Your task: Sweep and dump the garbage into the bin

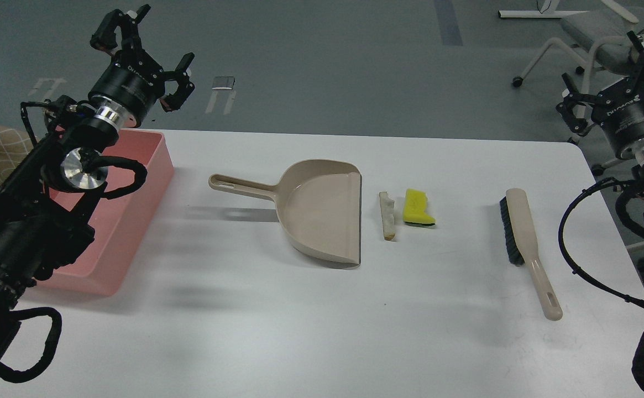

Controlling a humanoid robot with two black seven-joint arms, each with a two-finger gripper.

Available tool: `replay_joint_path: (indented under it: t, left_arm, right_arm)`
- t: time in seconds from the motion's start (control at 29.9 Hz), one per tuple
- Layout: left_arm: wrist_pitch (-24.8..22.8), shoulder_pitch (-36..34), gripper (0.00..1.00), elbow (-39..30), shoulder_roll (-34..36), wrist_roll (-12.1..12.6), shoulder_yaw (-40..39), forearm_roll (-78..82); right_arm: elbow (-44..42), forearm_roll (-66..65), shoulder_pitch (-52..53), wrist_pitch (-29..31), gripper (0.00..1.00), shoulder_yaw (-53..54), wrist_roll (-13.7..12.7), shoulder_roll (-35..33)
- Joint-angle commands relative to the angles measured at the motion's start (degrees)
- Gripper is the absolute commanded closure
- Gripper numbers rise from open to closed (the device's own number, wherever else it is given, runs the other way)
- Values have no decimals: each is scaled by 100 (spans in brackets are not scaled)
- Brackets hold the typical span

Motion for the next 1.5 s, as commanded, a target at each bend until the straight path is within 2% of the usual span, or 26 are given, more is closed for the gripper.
replay_joint_path:
  t: [0.0,0.3,0.53,0.8,0.97,1.04,1.17,1.3,1.47]
  left_arm:
    - [-7,7,2,22,-10,-15,-1,-16]
    - [-33,60,2,31,-54,-24,-36,-95]
    - [178,16,2,40,-90,46,-1,-104]
    - [239,-1,2,-39,-89,2,-9,-69]
    - [318,296,2,-882,-20,28,122,-51]
    - [327,753,3,-1521,392,11,297,-33]
    - [336,1140,2,-2402,832,64,351,-51]
    - [380,1956,2,-3613,1341,2,360,-16]
    - [502,3012,4,-4582,1554,-24,369,501]
  right_arm:
    - [2,10,-3,0,0,10,-1,-10]
    - [28,10,-3,0,0,36,-1,-1]
    - [37,10,-12,0,0,18,-1,34]
    - [72,10,-29,0,0,18,-1,43]
    - [125,10,-38,0,0,18,8,43]
    - [125,10,-47,0,0,18,8,34]
    - [125,10,-82,0,0,10,8,7]
    - [169,10,-205,0,0,18,8,7]
    - [248,10,-275,0,0,18,8,7]
